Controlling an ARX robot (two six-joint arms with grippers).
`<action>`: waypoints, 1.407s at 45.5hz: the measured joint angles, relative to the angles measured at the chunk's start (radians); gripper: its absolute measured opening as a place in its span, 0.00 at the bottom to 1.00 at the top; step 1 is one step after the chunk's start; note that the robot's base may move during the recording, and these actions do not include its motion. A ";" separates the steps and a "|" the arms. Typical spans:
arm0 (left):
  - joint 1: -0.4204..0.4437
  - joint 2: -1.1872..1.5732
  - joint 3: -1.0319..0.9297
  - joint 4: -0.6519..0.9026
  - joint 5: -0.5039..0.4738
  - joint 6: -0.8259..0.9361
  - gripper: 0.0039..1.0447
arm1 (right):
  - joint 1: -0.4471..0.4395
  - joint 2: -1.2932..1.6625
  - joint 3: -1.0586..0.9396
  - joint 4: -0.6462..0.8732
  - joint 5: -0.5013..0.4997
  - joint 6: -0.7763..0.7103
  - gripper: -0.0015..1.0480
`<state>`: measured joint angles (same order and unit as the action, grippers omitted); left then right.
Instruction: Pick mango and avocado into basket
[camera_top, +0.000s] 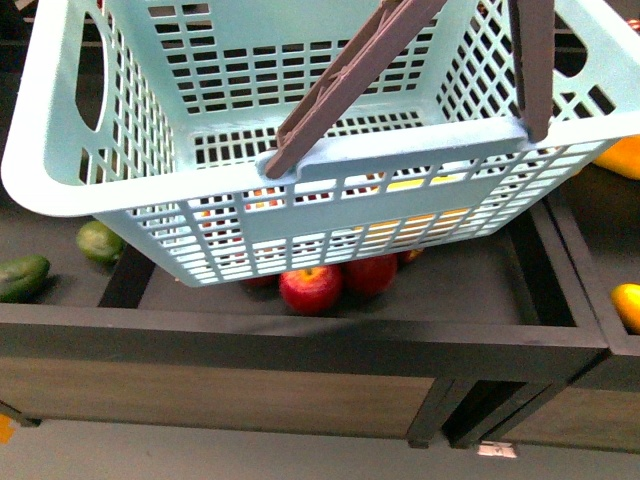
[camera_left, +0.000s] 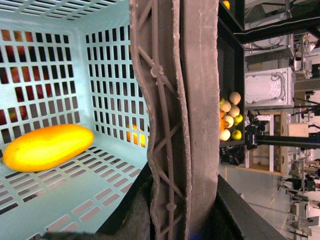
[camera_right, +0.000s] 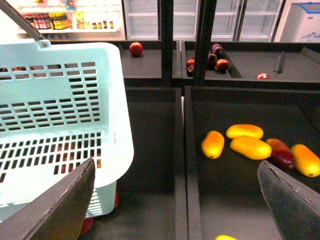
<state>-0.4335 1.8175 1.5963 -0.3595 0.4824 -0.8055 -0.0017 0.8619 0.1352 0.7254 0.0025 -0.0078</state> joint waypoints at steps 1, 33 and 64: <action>0.000 0.000 0.000 0.000 0.002 -0.001 0.19 | 0.000 0.000 0.000 0.000 0.001 0.000 0.92; 0.012 0.000 0.000 0.000 -0.011 0.008 0.19 | 0.001 -0.001 -0.003 0.000 -0.003 0.000 0.92; 0.013 0.000 -0.001 0.000 -0.018 0.009 0.19 | 0.001 0.000 -0.006 -0.001 -0.003 0.001 0.92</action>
<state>-0.4206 1.8175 1.5951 -0.3595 0.4644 -0.7963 -0.0010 0.8619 0.1291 0.7246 -0.0002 -0.0071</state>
